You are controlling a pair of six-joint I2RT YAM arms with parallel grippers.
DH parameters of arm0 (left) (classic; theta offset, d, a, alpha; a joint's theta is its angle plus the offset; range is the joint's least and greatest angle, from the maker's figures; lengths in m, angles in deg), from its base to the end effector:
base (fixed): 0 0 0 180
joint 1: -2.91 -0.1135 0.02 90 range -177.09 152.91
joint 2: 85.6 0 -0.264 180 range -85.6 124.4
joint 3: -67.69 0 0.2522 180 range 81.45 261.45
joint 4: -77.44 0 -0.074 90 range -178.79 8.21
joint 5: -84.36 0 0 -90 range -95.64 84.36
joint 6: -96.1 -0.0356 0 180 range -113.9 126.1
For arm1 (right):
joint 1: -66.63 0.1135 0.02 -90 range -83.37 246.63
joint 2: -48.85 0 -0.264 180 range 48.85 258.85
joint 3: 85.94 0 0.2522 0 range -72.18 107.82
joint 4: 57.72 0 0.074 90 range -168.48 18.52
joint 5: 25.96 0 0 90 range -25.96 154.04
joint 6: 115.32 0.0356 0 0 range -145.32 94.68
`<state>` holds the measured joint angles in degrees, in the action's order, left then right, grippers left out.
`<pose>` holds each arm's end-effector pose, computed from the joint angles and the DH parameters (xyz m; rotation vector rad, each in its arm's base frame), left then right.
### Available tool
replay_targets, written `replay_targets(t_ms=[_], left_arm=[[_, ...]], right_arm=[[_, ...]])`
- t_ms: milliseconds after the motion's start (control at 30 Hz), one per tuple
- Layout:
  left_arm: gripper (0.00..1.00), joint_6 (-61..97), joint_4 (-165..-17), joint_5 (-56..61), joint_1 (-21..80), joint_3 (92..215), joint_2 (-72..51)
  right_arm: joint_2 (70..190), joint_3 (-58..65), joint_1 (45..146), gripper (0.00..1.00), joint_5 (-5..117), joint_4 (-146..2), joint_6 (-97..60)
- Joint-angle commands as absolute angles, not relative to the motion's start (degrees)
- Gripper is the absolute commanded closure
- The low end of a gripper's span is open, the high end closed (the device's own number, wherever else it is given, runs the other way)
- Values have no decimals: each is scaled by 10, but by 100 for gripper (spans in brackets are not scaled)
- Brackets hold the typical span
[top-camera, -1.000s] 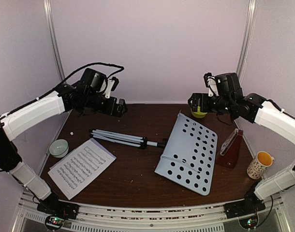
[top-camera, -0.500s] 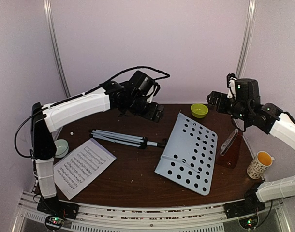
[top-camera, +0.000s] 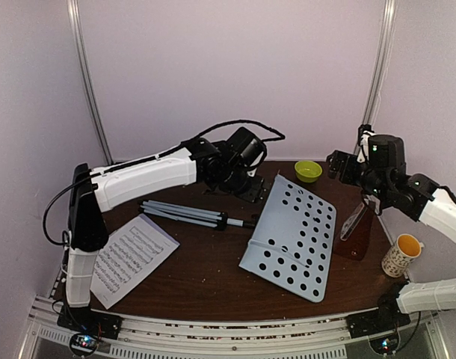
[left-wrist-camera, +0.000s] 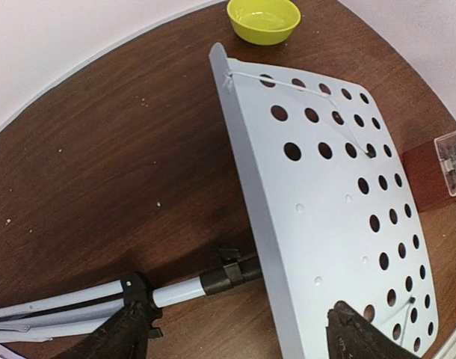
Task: Set up the instrument practice props
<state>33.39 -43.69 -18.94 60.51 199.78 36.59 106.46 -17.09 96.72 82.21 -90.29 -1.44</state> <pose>0.2643 -0.4012 0.2983 0.5336 2.3762 -0.4051 0.2014 0.1039 0.3464 0.1057 1.9342 0.3224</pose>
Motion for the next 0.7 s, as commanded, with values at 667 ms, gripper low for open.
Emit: replay_targets(t_ms=[667], left_arm=[[38,416,-375,-254,632,2121,477]], right_arm=[[1035,-234,946,0,837,-865,8]])
